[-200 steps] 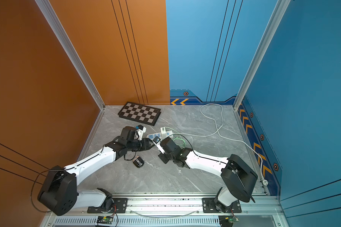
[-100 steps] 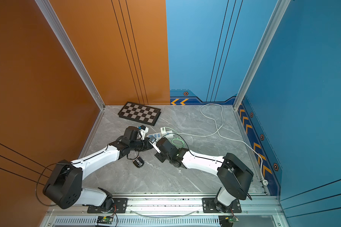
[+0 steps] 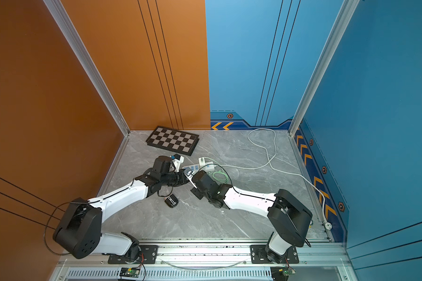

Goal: Charge the electric shaver
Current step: Pick up the charging cable from the center of the board.

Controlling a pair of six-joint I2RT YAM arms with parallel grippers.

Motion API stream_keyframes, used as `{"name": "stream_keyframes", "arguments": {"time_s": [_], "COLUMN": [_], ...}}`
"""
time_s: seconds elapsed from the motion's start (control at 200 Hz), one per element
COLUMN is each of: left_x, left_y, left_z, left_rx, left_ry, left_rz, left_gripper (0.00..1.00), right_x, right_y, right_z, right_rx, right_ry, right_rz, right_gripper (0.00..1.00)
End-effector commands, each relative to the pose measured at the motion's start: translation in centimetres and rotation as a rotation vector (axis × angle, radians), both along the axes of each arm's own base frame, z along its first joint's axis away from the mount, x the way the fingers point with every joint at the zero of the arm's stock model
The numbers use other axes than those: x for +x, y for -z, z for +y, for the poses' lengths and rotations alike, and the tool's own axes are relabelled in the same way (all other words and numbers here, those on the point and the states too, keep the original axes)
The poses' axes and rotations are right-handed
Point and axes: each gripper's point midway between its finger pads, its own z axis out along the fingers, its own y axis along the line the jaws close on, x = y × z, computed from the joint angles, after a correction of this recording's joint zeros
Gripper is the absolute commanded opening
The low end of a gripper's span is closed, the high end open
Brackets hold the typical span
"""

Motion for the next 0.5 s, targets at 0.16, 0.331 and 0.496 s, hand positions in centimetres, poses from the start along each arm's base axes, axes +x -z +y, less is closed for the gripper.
{"name": "stream_keyframes", "arguments": {"time_s": [0.16,0.331,0.496], "left_x": [-1.0,-1.0,-1.1], "left_y": [0.8,0.8,1.0], "left_z": [-0.2,-0.1,0.2], "left_rx": [-0.001,-0.008,-0.007], "left_ry": [0.036,0.039,0.042], "left_rz": [0.025,0.019,0.012], "left_gripper": [0.00,0.00,0.00], "right_x": [1.2,1.5,1.2], "right_y": [-1.9,-2.6,-2.9], "right_z": [0.3,-0.7,-2.0], "right_rx": [0.061,0.132,0.205], "right_ry": [0.039,0.053,0.034], "right_rz": [-0.045,-0.010,0.076], "right_gripper": [0.00,0.06,0.25]}}
